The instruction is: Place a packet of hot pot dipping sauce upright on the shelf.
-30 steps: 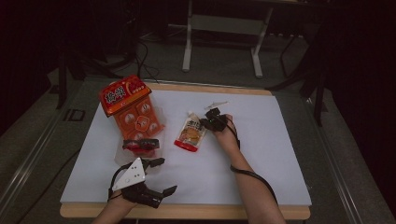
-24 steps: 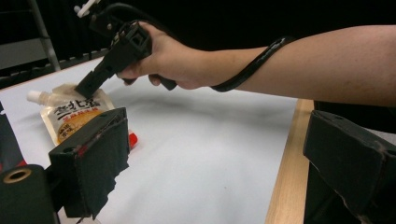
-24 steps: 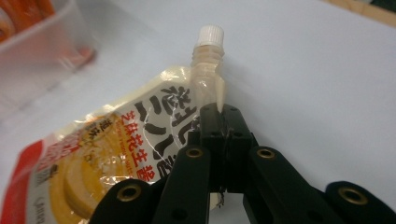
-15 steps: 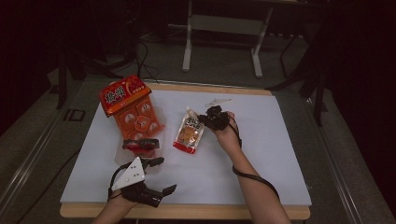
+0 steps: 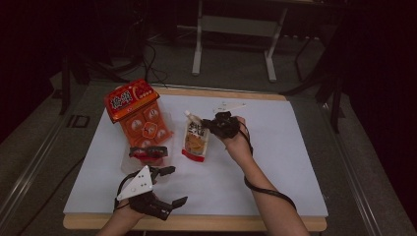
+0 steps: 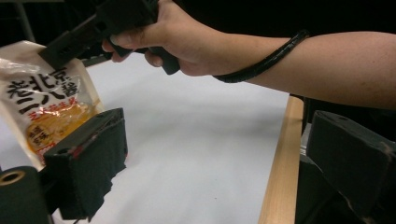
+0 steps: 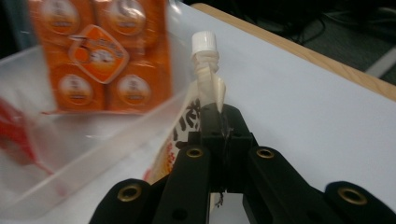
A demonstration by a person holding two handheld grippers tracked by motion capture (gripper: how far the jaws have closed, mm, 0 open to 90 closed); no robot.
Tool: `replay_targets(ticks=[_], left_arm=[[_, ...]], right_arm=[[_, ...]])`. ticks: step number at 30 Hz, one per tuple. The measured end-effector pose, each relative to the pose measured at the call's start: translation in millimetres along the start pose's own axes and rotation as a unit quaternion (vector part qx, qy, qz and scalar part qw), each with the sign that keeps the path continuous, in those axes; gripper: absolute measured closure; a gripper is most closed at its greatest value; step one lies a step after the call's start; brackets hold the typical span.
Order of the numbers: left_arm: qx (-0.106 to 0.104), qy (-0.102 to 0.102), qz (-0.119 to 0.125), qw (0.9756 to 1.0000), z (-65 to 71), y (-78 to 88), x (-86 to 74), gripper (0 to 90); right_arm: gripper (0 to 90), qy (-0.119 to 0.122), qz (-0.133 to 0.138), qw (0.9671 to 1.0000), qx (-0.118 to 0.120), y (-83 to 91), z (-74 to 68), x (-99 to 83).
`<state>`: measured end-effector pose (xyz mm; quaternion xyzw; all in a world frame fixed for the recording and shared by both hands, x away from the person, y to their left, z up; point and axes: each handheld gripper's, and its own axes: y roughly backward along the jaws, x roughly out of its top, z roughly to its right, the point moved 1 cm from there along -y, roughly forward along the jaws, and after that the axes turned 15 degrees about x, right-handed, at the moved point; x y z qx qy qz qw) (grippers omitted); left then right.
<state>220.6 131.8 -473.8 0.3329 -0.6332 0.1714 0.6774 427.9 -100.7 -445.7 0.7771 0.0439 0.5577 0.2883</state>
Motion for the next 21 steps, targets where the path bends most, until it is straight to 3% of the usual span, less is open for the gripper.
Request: replay_targets(ticks=[5,7,13,19,21], left_arm=[[-0.005,-0.004,-0.005,1.0000,-0.5,-0.6,0.2,6.7],[-0.010,0.004,0.000,0.9999,-0.4,-0.8,0.6,6.6],[-0.019,0.005,0.029,0.9994,-0.4,2.0,3.6,6.7],[-0.010,0.011,0.027,0.9995,0.1,4.0,6.7,6.7],[-0.017,0.020,0.018,0.9995,0.5,4.3,8.2,6.7]], right_arm=[[90.0,0.017,0.004,0.9997,0.017,-0.2,-15.1,7.7],[90.0,0.025,0.004,0.9995,0.021,0.7,-20.6,10.5],[90.0,0.040,0.009,0.9988,0.024,7.5,-30.5,16.0],[90.0,0.047,0.016,0.9984,0.026,22.6,-34.7,18.4],[90.0,0.048,0.019,0.9983,0.028,28.0,-37.1,18.9]])
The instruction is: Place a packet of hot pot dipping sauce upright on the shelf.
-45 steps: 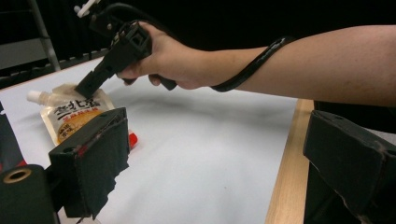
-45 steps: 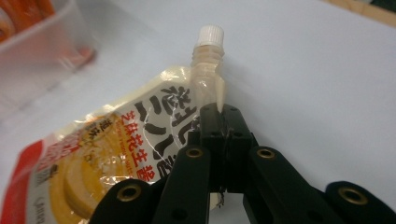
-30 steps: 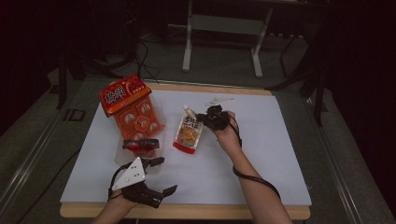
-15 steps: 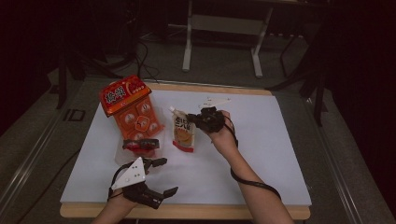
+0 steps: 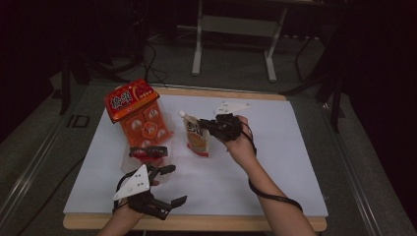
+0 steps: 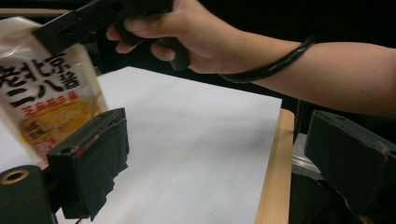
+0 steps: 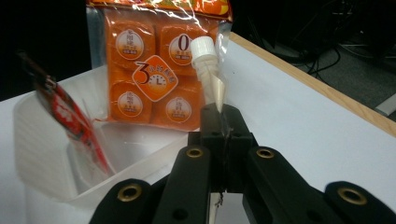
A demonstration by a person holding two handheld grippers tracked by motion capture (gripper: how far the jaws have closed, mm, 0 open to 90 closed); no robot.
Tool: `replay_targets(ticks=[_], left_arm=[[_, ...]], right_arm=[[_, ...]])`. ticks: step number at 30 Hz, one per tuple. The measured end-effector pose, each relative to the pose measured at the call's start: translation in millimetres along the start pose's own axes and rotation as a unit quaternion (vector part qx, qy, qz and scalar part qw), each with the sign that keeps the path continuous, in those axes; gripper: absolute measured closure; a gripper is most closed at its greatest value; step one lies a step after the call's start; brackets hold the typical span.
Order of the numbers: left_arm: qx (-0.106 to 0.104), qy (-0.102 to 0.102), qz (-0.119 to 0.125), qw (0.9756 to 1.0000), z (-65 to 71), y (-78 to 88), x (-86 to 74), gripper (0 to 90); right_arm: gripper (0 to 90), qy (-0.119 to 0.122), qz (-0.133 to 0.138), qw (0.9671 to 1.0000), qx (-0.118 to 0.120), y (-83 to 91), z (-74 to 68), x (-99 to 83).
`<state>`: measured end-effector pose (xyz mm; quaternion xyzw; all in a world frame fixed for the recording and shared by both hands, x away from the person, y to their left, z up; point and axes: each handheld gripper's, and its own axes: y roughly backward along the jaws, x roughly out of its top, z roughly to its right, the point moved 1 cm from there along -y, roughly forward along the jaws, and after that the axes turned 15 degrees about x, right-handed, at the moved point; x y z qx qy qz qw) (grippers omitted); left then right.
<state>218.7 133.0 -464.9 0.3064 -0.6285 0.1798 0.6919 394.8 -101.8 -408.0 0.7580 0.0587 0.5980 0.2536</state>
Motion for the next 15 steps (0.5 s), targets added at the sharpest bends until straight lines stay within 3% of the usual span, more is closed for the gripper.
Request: replay_targets(ticks=[2,6,10,15], left_arm=[[-0.009,0.013,-0.006,0.9999,1.2,0.2,1.4,6.6],[-0.006,0.014,-0.012,0.9998,4.6,0.7,5.3,4.0],[0.021,0.012,-0.006,0.9997,4.7,2.3,9.7,2.1],[0.010,0.007,-0.012,0.9999,3.4,2.6,11.9,2.1]], right_arm=[[90.0,0.004,0.001,1.0000,0.002,5.5,-3.9,0.6],[90.0,0.012,0.006,0.9999,0.005,17.7,-11.4,0.0],[90.0,0.020,0.010,0.9997,0.006,31.8,-19.5,-0.8],[90.0,0.031,0.020,0.9993,0.010,52.5,-33.3,-1.1]])
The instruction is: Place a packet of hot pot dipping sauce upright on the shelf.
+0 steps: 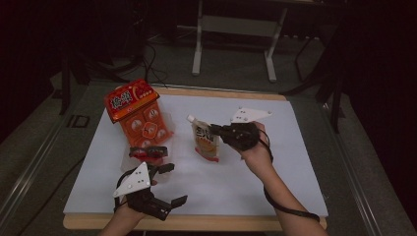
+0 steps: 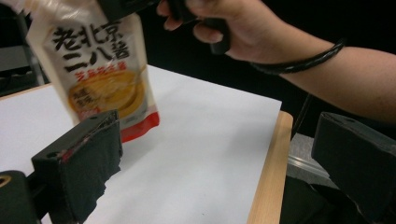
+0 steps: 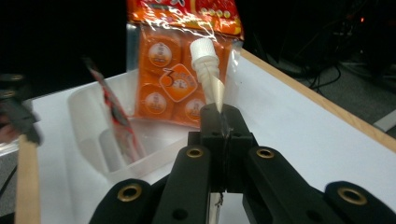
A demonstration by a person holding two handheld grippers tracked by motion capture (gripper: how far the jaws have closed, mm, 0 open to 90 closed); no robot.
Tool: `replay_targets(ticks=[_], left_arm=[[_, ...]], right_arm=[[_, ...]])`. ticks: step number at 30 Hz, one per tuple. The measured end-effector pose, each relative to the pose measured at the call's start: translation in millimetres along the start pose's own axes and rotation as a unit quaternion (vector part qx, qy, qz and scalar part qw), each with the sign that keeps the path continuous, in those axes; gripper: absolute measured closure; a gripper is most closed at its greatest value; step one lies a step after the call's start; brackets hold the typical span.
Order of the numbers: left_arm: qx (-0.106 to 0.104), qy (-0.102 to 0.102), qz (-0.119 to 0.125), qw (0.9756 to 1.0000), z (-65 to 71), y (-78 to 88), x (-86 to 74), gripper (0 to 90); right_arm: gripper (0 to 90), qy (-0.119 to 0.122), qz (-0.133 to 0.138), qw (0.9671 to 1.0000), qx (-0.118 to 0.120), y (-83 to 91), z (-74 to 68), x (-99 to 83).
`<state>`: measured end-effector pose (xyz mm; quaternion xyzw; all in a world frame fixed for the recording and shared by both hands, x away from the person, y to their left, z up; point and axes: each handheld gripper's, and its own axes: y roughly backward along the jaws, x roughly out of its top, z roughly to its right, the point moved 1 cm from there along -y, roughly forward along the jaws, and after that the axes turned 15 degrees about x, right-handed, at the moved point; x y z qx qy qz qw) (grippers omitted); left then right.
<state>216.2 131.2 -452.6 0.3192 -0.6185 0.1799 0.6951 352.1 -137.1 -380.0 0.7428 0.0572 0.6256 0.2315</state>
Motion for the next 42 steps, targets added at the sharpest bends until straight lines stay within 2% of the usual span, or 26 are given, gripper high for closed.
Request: replay_targets(ticks=[4,10,17,23,25,28,31,37,39,42], left_arm=[[-0.007,-0.014,-0.004,0.9999,3.2,-1.8,1.6,2.1],[-0.014,-0.016,0.000,0.9998,4.9,-3.5,5.2,2.3],[-0.013,-0.024,0.001,0.9996,5.1,-4.2,8.9,3.9],[-0.013,-0.021,-0.002,0.9997,3.4,-5.6,14.0,6.0],[-0.020,-0.017,-0.003,0.9997,2.9,-6.4,15.0,6.7],[-0.020,-0.018,0.002,0.9996,1.8,-6.5,17.7,13.5],[-0.014,-0.022,0.003,0.9996,1.3,-6.7,21.4,14.7],[-0.016,-0.025,0.009,0.9995,-0.8,-7.2,29.2,20.8],[-0.018,-0.027,0.012,0.9994,-1.4,-6.7,32.6,27.7],[-0.028,-0.030,0.017,0.9990,-1.8,-6.5,38.1,33.0]], right_arm=[[90.0,0.008,0.008,0.9999,0.006,14.6,-12.2,1.0],[90.0,0.018,0.012,0.9997,0.014,30.1,-27.1,-0.5],[90.0,0.031,0.028,0.9985,0.036,48.1,-48.2,-2.6],[90.0,0.048,0.028,0.9971,0.051,56.8,-66.4,-3.6],[90.0,0.052,0.029,0.9966,0.057,59.1,-72.0,-4.0],[90.0,0.055,0.033,0.9955,0.070,62.8,-79.4,-4.5],[90.0,0.058,0.038,0.9945,0.079,66.1,-86.1,-4.7],[90.0,0.069,0.035,0.9926,0.094,66.2,-96.5,-4.9],[90.0,0.070,0.036,0.9920,0.099,65.8,-98.9,-4.9],[90.0,0.072,0.039,0.9910,0.106,65.3,-102.3,-5.1]])
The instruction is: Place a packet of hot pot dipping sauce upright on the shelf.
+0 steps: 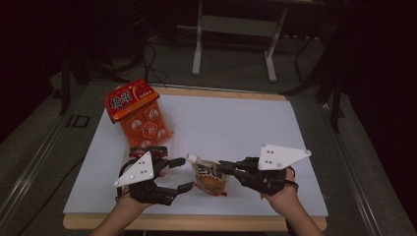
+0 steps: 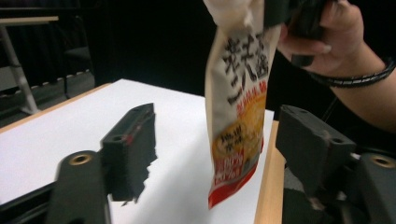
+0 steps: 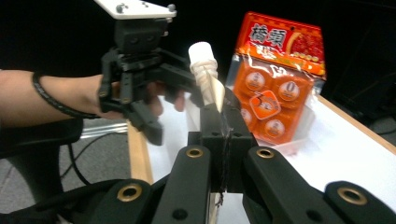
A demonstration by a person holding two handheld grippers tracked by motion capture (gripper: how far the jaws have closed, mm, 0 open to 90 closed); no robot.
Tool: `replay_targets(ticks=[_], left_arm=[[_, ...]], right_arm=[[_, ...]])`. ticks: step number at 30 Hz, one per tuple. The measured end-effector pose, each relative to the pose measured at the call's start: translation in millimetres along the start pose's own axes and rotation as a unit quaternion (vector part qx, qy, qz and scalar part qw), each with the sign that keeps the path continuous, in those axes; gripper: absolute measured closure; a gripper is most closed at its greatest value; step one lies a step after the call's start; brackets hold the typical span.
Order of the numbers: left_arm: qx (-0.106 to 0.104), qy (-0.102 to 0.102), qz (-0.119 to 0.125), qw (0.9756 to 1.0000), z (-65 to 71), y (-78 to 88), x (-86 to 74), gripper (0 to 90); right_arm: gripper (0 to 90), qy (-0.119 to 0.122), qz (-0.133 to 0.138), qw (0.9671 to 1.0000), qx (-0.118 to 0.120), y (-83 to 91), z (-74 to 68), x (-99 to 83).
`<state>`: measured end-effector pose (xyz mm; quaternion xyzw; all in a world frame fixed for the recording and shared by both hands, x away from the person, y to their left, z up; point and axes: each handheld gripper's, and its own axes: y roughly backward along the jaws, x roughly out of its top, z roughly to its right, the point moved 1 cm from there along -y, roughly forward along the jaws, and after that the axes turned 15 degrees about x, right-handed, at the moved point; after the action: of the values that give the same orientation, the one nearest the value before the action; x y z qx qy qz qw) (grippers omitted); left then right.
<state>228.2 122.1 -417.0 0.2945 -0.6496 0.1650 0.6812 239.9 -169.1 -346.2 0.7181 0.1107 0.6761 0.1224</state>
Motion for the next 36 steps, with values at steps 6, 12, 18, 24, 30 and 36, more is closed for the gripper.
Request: replay_targets(ticks=[6,12,18,24,30,36], left_arm=[[-0.017,-0.015,0.005,0.9997,-0.1,-3.5,11.5,43.5],[-0.045,-0.034,-0.001,0.9984,0.9,-9.0,15.0,64.0],[-0.055,-0.060,-0.006,0.9967,1.6,-11.4,16.2,75.1],[-0.078,-0.062,-0.022,0.9948,0.6,-11.9,18.2,85.3],[-0.087,-0.062,-0.031,0.9938,-1.0,-12.7,20.6,88.7],[-0.088,-0.065,-0.033,0.9934,-1.7,-10.7,26.6,89.3]], right_arm=[[90.0,0.002,-0.003,0.9999,0.015,-6.7,-4.3,0.7],[90.0,0.003,-0.007,0.9997,0.025,-13.1,-5.8,-0.8],[90.0,-0.002,-0.015,0.9995,0.026,-16.0,-2.7,-3.5],[89.8,-0.007,-0.013,0.9995,0.027,-15.2,0.0,-6.3],[89.5,-0.015,-0.004,0.9995,0.029,-14.7,3.0,-8.9],[87.9,-0.016,0.004,0.9994,0.029,-13.6,3.2,-8.1]])
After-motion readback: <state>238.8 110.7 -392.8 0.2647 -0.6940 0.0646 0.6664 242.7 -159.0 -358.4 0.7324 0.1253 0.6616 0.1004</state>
